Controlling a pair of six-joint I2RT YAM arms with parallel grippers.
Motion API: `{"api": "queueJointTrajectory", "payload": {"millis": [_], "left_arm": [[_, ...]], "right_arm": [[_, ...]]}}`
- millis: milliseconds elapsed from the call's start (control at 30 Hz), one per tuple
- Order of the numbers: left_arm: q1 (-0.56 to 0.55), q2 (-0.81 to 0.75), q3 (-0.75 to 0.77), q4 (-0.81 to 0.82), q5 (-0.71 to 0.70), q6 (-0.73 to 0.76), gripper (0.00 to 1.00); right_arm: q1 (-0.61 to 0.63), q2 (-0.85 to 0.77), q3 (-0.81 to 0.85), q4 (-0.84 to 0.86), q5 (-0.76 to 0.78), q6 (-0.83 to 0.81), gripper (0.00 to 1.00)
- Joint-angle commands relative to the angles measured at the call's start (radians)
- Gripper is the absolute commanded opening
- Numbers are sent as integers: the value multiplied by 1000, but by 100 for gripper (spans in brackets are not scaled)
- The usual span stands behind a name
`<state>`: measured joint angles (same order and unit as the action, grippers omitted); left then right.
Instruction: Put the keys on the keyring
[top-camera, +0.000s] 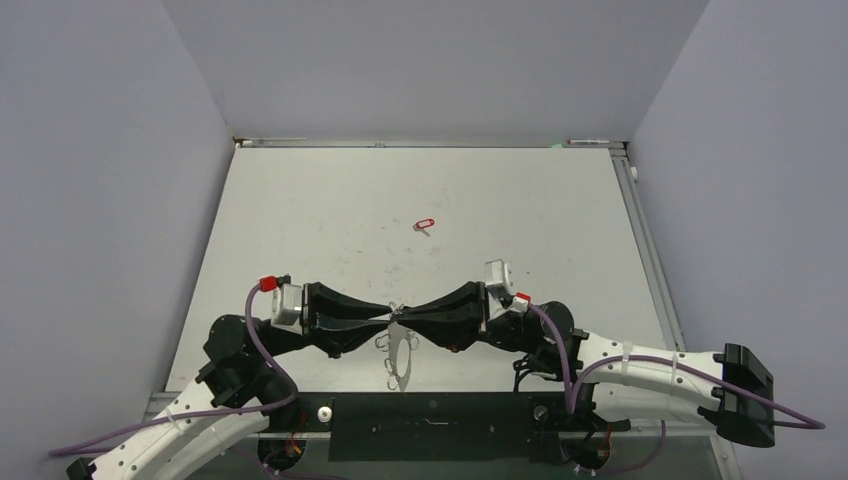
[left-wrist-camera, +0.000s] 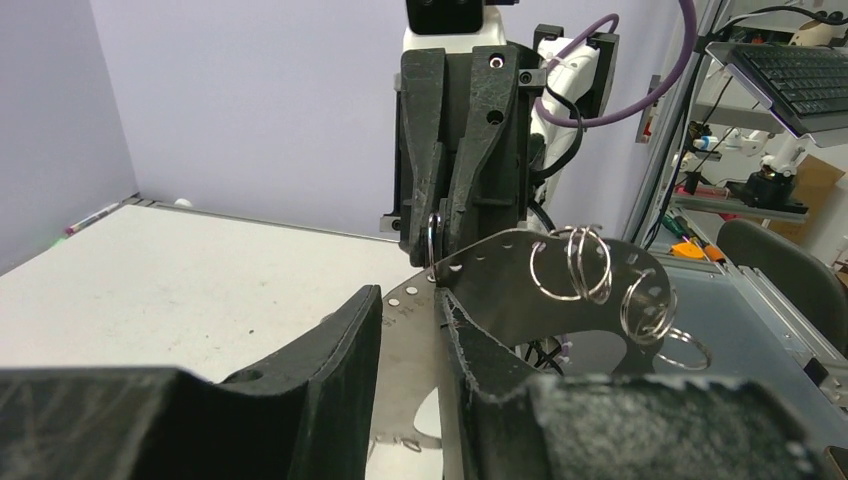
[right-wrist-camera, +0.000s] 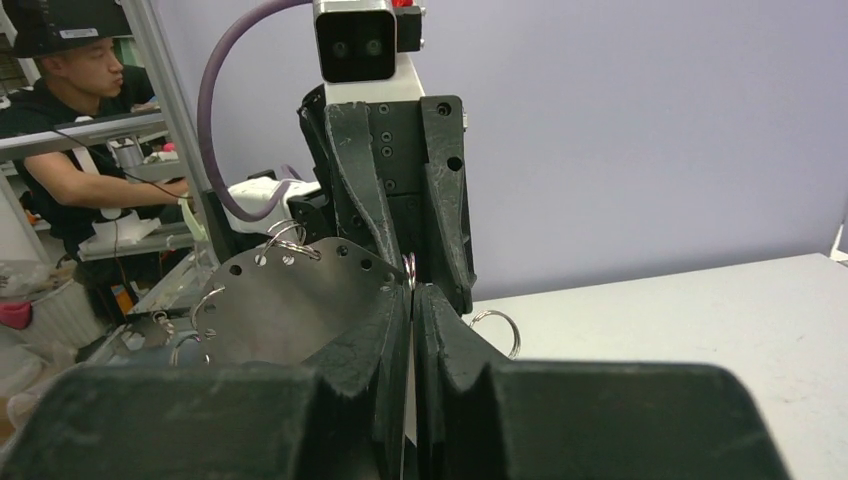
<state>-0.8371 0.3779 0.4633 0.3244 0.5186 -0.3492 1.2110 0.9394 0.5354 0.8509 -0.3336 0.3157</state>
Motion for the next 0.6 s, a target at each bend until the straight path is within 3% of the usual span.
{"api": "queueJointTrajectory", "payload": {"millis": [0, 567], "left_arm": [[-2, 6, 0, 60, 21, -25, 22], [-2, -25, 1, 32, 17, -23, 17]], "right_arm": [[-5, 31, 37, 153, -68, 59, 5], [-7, 50, 76, 21, -93, 27, 5]]}}
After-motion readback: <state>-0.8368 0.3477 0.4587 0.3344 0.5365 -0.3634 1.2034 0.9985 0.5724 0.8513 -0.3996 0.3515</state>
